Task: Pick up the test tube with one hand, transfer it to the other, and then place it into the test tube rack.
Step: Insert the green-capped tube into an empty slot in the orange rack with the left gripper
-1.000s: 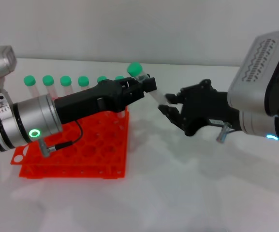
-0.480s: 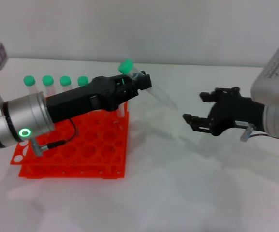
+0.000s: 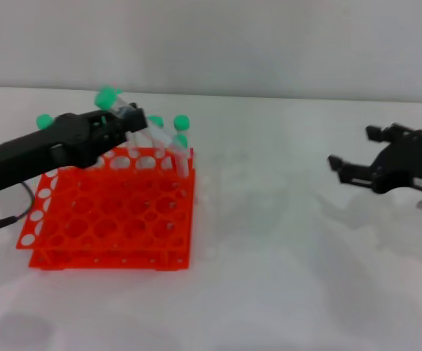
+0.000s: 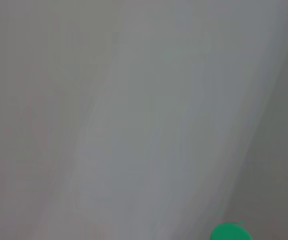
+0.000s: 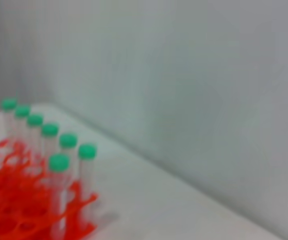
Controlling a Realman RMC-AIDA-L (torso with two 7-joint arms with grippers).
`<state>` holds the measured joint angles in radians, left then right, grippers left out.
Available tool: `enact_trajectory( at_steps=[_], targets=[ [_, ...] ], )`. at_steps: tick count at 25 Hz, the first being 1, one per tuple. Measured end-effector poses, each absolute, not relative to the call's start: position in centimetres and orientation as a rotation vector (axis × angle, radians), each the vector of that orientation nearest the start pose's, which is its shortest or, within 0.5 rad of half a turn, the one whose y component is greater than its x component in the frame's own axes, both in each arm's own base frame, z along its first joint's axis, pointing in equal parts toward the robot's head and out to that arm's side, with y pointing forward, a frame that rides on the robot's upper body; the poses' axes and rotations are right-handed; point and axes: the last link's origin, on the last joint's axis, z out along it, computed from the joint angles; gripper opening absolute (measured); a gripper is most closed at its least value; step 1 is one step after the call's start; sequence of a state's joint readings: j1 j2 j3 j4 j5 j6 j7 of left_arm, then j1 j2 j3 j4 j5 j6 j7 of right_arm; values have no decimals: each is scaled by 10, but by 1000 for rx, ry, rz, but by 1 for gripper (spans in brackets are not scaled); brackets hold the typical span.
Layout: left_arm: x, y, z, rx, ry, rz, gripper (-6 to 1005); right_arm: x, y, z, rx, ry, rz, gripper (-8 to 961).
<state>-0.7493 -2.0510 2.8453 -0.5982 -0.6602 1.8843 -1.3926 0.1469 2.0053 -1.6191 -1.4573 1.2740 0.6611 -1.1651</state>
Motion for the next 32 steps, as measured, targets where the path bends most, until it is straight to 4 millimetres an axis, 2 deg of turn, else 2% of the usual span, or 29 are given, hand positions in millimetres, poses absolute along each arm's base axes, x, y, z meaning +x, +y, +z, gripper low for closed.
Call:
enact_trajectory(
  at_steps=[6, 8, 12, 13, 17, 19, 32],
  targets=[
    [-259, 338, 70, -2402, -780, -1148, 211, 229, 347, 41, -2231, 575, 664, 824],
    [-259, 338, 72, -2405, -761, -1147, 211, 249, 347, 52, -2223, 616, 816, 824],
    [-258, 337, 72, -2409, -730, -1142, 211, 278, 339, 58, -2158, 587, 1015, 825],
    [-261, 334, 72, -2409, -676, -1120, 211, 288, 335, 58, -2118, 566, 1050, 825],
    [-266, 328, 75, -2383, -636, -1110, 211, 310, 315, 58, -1996, 486, 1076, 825],
    [-269, 325, 77, -2364, -634, -1116, 211, 315, 310, 55, -1973, 467, 1062, 825],
    [-271, 319, 77, -2336, -596, -1145, 210, 323, 299, 46, -1909, 425, 1041, 825]
  ],
)
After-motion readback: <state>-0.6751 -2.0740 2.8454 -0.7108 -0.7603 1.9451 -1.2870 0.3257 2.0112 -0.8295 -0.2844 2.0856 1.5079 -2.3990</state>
